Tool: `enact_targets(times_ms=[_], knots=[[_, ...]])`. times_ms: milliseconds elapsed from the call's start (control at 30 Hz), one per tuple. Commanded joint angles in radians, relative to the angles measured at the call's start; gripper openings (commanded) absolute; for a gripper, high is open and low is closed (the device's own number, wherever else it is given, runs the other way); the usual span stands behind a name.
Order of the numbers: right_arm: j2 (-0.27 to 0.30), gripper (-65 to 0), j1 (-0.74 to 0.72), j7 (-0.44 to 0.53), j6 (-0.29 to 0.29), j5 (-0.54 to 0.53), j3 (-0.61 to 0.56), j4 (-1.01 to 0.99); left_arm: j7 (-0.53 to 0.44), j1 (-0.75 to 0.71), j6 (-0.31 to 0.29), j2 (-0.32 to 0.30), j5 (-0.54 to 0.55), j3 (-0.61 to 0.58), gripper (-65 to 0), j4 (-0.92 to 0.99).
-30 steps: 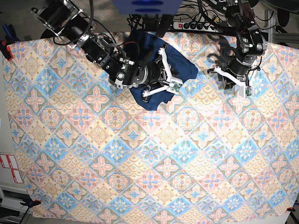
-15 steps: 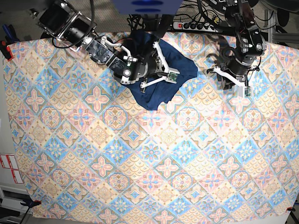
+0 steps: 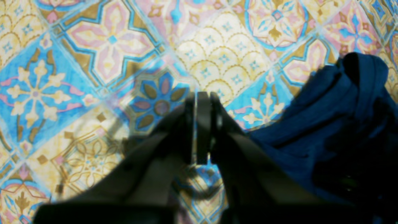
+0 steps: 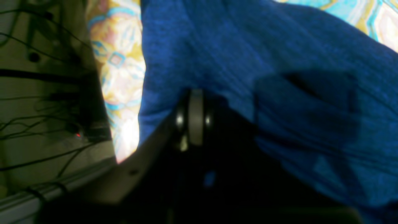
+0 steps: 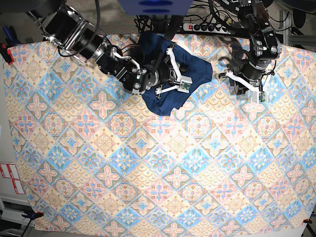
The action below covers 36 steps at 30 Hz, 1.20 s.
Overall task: Fold the T-shirt properly
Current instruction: 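Drag the bundle with the right gripper away from the left gripper, then press and flatten the bundle with the right gripper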
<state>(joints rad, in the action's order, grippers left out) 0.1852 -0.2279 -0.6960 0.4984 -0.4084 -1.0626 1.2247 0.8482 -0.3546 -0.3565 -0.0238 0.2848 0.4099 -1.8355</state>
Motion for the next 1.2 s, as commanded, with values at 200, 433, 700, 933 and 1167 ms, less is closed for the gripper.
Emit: enact_targets(times_ms=[200, 433, 700, 933, 1167], knots=[[0.05, -65.0, -0.029, -0.006, -0.056, 0.076, 0.187, -0.067, -0.017, -0.002, -0.003, -0.005, 0.008, 0.002, -65.0, -0.016], [0.127, -65.0, -0.04, -0.006, -0.056, 0.076, 0.325, -0.067, -0.017, 0.001, -0.003, -0.005, 0.008, 0.002, -65.0, -0.016], [0.141, -65.0, -0.054, -0.023, -0.056, 0.073, 0.37, -0.019, -0.017, 0.002, -0.003, -0.005, 0.008, 0.002, -65.0, -0.016], [0.115, -65.0, -0.017, -0.066, -0.056, 0.073, 0.367, 0.134, -0.017, 0.002, -0.003, -0.005, 0.008, 0.002, -65.0, -0.016], [0.05, -65.0, -0.017, -0.066, -0.056, 0.073, 0.362, 0.148, -0.017, 0.002, -0.003, -0.005, 0.008, 0.002, -65.0, -0.016]])
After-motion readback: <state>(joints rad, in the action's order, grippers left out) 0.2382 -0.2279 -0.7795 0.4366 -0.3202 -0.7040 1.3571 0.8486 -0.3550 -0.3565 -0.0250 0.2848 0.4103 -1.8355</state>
